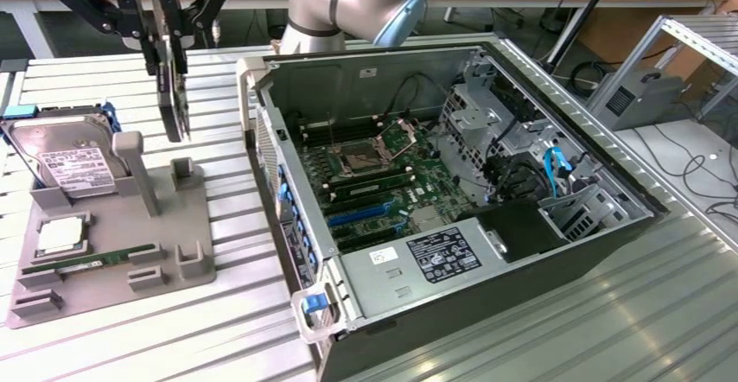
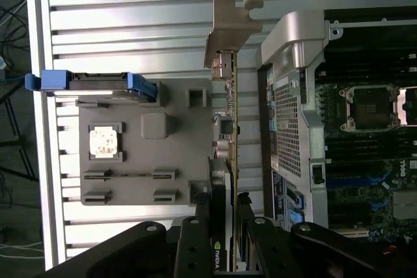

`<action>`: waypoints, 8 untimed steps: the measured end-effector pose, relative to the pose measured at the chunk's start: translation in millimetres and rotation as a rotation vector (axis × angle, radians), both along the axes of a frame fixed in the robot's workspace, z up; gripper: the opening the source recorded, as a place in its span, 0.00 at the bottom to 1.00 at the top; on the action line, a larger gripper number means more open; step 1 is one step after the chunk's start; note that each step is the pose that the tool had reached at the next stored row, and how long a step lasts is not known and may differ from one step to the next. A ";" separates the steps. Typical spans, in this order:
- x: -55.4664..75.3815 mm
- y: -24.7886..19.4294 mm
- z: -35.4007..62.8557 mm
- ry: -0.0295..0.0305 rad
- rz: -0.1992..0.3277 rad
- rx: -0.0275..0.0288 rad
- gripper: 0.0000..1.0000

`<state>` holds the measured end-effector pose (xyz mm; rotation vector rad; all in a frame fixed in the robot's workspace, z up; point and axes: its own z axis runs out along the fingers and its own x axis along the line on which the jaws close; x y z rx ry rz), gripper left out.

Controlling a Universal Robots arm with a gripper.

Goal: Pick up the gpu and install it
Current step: 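Pick up the gpu and move the gpu toward the slot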

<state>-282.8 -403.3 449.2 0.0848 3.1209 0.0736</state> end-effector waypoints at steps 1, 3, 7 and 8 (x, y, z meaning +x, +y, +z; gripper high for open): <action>2.0 0.0 0.0 0.0000 0.000 0.0000 0.27; 6.2 0.0 0.0 0.0000 0.000 0.0000 0.27; 11.7 0.0 0.0 0.0000 0.000 0.0000 0.27; 14.2 0.0 0.0 0.0001 0.000 0.0000 0.27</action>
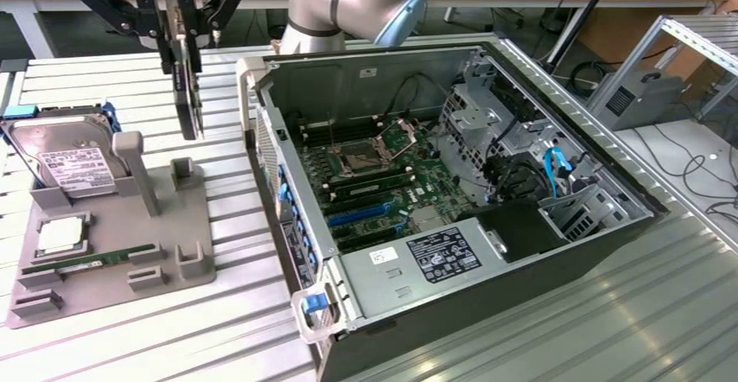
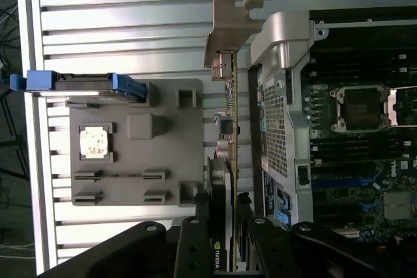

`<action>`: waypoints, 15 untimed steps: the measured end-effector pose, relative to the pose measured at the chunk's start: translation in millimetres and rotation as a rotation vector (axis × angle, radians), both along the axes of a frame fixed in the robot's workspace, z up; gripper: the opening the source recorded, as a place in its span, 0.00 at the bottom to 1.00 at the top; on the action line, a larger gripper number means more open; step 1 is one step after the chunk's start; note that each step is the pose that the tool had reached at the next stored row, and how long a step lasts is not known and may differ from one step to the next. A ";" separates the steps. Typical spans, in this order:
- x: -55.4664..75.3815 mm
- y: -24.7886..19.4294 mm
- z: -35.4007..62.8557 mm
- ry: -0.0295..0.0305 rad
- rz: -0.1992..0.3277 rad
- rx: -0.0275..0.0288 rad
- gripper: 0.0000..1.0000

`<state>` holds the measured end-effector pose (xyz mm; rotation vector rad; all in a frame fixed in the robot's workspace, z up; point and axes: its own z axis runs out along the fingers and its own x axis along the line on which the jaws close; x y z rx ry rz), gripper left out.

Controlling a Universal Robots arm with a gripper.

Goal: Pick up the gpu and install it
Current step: 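Pick up the gpu and move the gpu toward the slot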

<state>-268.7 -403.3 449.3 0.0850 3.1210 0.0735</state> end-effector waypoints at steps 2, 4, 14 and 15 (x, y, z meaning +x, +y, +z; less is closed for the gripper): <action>5.6 0.0 0.0 0.0000 0.000 0.0000 0.27; 7.6 0.0 0.0 -0.0001 0.000 0.0001 0.27; 21.3 0.0 0.0 0.0001 0.000 0.0000 0.27; 22.3 0.0 0.0 0.0000 0.000 0.0000 0.27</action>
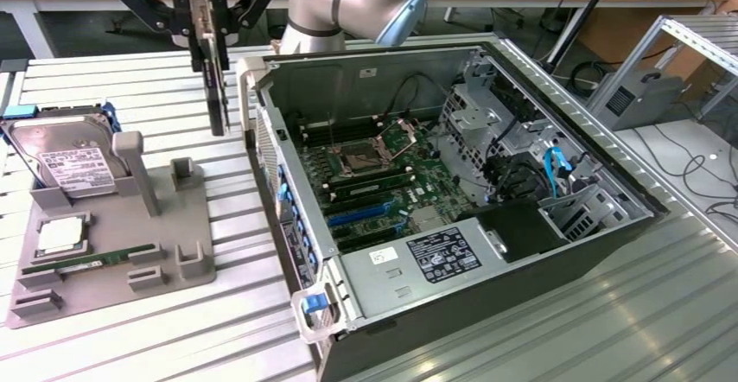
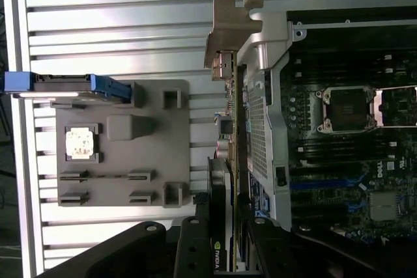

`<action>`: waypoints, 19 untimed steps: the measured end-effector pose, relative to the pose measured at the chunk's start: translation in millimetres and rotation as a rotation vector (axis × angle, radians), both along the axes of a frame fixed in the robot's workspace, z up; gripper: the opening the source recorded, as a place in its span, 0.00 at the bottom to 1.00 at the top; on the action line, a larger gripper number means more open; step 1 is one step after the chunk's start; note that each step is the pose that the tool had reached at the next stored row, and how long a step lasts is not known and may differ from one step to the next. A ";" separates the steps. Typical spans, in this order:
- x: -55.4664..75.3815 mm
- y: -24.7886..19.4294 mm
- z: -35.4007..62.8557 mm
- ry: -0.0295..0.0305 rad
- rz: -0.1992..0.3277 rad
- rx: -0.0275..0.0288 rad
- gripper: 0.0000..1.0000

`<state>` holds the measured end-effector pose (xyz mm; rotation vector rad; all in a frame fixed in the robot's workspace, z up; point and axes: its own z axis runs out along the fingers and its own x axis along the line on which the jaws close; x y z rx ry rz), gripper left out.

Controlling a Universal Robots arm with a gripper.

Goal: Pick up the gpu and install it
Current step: 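Pick up the gpu and move the gpu toward the slot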

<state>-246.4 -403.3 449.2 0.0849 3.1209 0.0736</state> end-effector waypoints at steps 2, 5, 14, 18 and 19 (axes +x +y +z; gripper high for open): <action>2.1 0.0 0.1 0.0001 0.000 -0.0001 0.27; 5.5 0.0 0.0 0.0000 0.000 0.0000 0.27; 15.6 0.0 0.0 0.0000 0.000 0.0000 0.27; 21.4 0.0 0.0 0.0000 0.000 0.0000 0.27; 22.4 0.0 0.0 0.0000 0.000 0.0000 0.27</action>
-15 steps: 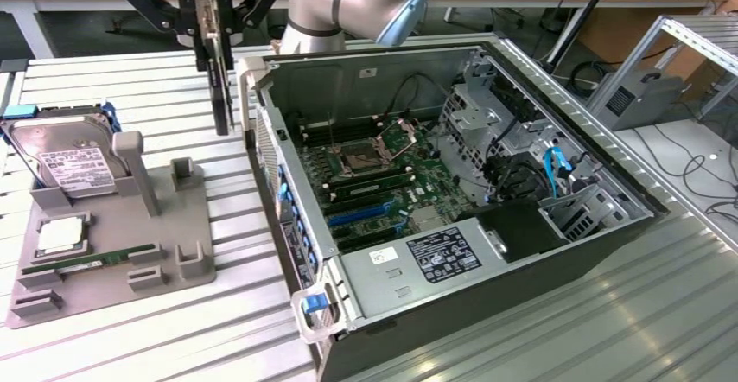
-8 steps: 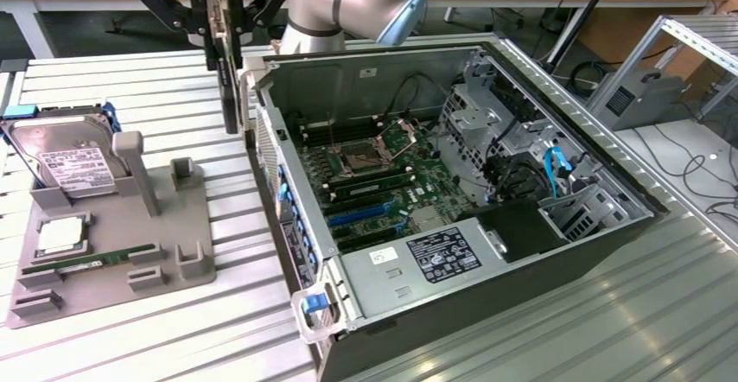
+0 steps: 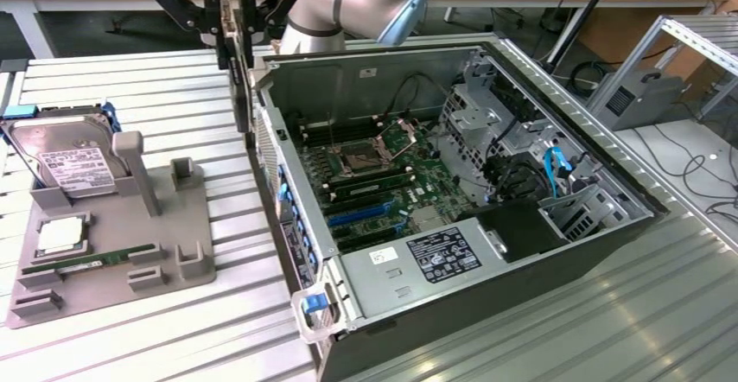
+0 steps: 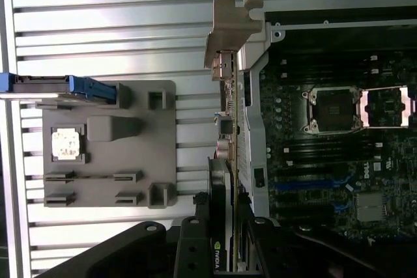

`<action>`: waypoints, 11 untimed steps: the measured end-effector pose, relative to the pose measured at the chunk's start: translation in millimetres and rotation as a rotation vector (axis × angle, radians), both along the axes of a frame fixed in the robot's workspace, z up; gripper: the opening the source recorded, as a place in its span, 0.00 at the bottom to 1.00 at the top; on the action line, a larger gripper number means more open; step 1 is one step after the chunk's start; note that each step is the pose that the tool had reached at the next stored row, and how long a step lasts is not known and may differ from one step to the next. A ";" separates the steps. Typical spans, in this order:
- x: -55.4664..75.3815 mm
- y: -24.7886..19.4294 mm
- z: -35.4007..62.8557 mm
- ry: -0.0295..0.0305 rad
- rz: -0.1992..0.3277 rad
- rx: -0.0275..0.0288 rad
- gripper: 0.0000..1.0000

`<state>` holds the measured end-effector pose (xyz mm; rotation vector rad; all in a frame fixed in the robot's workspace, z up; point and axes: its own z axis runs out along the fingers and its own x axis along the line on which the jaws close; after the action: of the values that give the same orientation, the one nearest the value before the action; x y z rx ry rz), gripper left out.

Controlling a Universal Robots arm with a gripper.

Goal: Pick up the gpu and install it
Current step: 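Pick up the gpu and move the gpu toward the slot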

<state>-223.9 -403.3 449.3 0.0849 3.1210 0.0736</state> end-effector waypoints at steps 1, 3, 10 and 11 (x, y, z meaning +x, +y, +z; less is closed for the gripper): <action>1.4 0.0 0.0 0.0000 0.000 0.0000 0.27; 4.5 0.0 0.0 0.0000 0.000 0.0000 0.27; 15.9 0.0 0.0 0.0000 0.000 0.0000 0.27; 17.7 0.0 0.0 0.0000 0.000 0.0000 0.27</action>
<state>-206.2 -403.3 449.2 0.0849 3.1209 0.0736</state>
